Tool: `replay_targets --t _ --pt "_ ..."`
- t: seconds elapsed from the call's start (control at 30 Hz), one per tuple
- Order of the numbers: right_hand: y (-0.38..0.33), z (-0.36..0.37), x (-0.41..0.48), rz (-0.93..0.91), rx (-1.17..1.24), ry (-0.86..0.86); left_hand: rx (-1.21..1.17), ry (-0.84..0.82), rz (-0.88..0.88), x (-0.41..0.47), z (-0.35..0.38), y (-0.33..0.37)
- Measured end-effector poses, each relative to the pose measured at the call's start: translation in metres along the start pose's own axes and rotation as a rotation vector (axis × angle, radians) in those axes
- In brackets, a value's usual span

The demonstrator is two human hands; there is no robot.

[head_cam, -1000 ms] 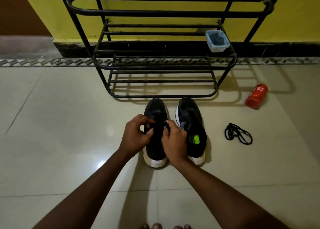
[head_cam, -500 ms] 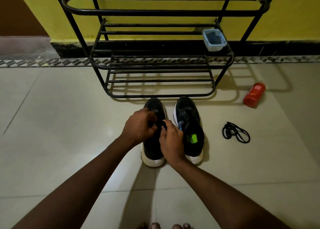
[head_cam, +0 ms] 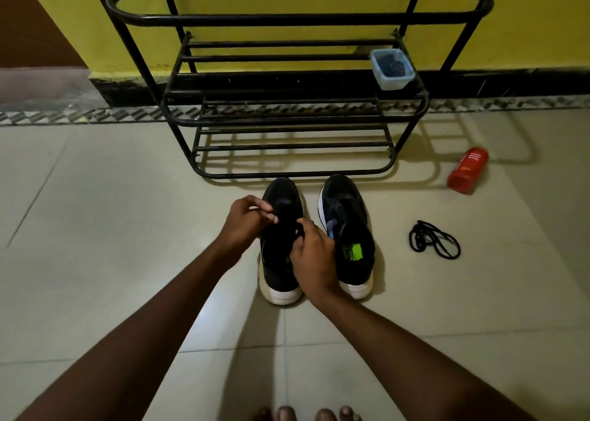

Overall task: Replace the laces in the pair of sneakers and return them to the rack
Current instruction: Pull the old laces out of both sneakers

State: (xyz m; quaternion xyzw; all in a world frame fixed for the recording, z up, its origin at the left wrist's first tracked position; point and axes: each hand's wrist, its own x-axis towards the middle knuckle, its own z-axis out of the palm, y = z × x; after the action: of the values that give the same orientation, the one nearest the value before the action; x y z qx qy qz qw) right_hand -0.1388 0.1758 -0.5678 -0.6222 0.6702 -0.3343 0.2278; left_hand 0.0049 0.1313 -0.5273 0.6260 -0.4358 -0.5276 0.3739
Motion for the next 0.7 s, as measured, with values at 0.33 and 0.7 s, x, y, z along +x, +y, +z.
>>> replay_targets --t 0.33,0.7 --pt "0.002 0.002 -0.003 -0.024 0.015 0.001 -0.088 0.085 0.005 0.011 -0.002 0.008" --pt "0.004 0.003 -0.003 -0.055 0.003 0.011 -0.034 0.077 0.033 0.015 -0.008 0.015"
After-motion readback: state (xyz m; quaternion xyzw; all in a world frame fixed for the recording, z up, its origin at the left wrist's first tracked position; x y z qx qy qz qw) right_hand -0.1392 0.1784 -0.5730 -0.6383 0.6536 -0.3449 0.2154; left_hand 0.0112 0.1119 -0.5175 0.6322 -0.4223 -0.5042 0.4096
